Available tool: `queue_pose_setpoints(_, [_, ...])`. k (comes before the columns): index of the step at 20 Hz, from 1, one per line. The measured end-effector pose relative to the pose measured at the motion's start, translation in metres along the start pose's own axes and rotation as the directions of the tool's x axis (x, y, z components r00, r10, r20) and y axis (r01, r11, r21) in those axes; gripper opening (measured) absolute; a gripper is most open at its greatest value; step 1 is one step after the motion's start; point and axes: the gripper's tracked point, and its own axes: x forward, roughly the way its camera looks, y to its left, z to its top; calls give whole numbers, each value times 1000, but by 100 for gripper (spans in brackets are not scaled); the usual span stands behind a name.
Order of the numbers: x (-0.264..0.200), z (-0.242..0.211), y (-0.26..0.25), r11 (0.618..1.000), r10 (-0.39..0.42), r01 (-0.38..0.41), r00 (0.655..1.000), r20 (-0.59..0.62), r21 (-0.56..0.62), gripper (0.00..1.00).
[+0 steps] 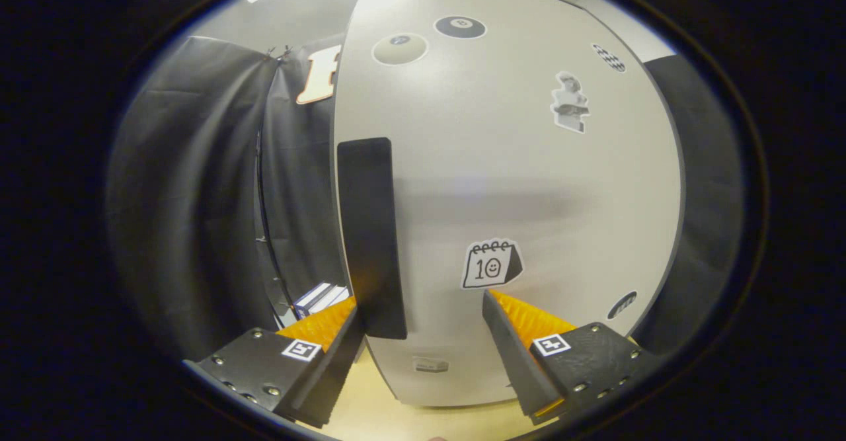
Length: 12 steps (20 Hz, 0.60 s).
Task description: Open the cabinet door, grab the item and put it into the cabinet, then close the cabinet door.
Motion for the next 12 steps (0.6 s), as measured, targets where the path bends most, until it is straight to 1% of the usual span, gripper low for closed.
queue_pose_setpoints(5, [4,0,0,1000,-15,15,1000,-1,8,100])
queue_pose_setpoints(12, [8,2,-1,1000,-15,16,999,40,-25,100])
